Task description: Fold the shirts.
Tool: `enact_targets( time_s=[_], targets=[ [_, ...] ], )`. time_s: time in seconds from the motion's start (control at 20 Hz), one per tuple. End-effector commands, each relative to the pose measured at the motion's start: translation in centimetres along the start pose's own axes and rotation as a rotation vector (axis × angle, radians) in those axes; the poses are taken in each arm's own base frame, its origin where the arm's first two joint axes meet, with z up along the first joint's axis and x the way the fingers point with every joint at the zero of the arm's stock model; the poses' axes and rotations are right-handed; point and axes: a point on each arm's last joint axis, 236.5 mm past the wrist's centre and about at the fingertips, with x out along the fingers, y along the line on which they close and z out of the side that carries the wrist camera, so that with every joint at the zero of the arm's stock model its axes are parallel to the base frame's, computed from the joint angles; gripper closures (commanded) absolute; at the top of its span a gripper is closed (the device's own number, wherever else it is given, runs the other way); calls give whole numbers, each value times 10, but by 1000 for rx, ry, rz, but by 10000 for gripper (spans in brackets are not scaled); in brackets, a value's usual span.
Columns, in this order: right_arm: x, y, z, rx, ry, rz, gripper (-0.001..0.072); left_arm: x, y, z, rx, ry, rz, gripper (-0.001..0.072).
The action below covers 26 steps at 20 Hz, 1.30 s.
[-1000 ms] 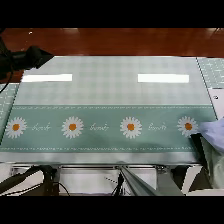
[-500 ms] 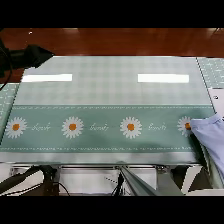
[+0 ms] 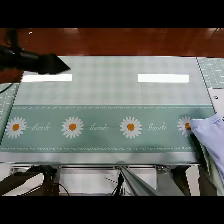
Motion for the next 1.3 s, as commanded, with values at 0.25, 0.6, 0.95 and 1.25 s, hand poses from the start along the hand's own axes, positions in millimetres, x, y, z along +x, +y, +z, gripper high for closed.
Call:
enact_targets(
  time_s=[0.25,0.6,0.95,1.25],
  targets=[
    [74,56,-135,-507,606,-14,101,4,14,-57,11,271,472,-13],
    [103,105,-171,-576,670,74,104,-8,22,-40,-39,169,532,-13],
    [107,107,-167,-575,650,76,105,1,26,-42,-43,192,532,-13],
    [107,107,-167,-575,650,76,105,3,27,-43,-44,196,532,-13]
  ],
)
